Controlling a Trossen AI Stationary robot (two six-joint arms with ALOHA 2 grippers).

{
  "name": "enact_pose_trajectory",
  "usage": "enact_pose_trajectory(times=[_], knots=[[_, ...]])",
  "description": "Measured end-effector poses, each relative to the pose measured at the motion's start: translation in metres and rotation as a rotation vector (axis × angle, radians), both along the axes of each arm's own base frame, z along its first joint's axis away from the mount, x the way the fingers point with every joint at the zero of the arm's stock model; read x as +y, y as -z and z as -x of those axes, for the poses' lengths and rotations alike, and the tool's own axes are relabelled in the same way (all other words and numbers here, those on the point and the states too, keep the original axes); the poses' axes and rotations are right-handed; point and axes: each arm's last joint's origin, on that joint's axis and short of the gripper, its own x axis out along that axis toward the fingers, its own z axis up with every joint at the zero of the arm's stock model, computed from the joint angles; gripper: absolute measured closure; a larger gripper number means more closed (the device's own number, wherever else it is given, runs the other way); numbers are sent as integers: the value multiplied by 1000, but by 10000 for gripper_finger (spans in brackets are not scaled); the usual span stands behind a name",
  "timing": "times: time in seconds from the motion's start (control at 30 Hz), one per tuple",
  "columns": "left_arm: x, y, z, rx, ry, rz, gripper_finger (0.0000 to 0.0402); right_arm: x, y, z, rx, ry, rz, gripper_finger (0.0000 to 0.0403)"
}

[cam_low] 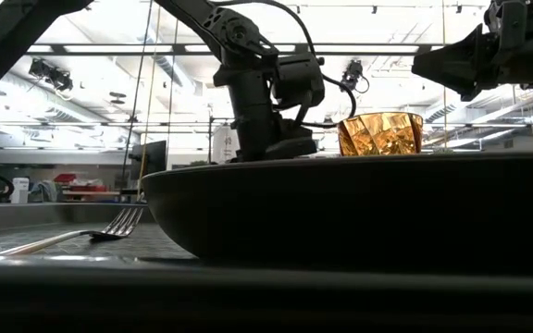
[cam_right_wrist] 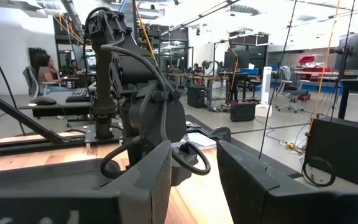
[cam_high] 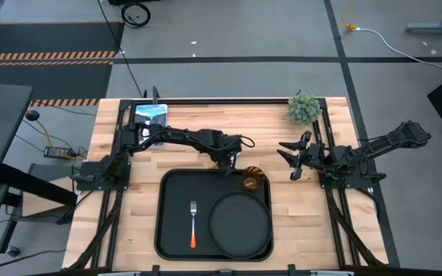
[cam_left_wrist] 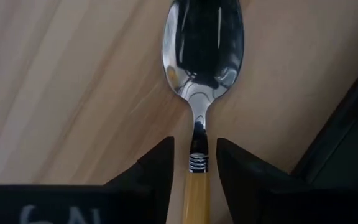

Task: Pick and place plate/cup/fork/spoon on tray
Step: Put the yellow spoon on the black tray, on the left side of the orange fork

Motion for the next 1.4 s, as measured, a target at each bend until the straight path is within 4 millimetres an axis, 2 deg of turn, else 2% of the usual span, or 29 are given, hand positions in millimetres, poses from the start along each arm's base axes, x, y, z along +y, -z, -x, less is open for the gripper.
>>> enact_pose_trajectory(times=[0.3, 0.6, 0.77, 0.97, 1.03, 1.13, 1.4], knots=[[1, 5, -1, 10, -1, 3, 313, 0, 0, 0, 0, 0, 0, 266], [1, 11, -2, 28, 4, -5, 330, 0, 0, 0, -1, 0, 0, 266], [2, 9, -2, 24, -2, 5, 362, 0, 0, 0, 0, 0, 0, 266], [6, 5, -1, 12, -43, 21, 363, 0, 0, 0, 0, 0, 0, 266], [10, -1, 3, 24, -68, 26, 363, 0, 0, 0, 0, 0, 0, 266], [16, -23, 2, 22, -87, 14, 363, 0, 0, 0, 0, 0, 0, 266], [19, -102, -6, 23, -76, -88, 363, 0, -1, 0, -8, 0, -2, 266]])
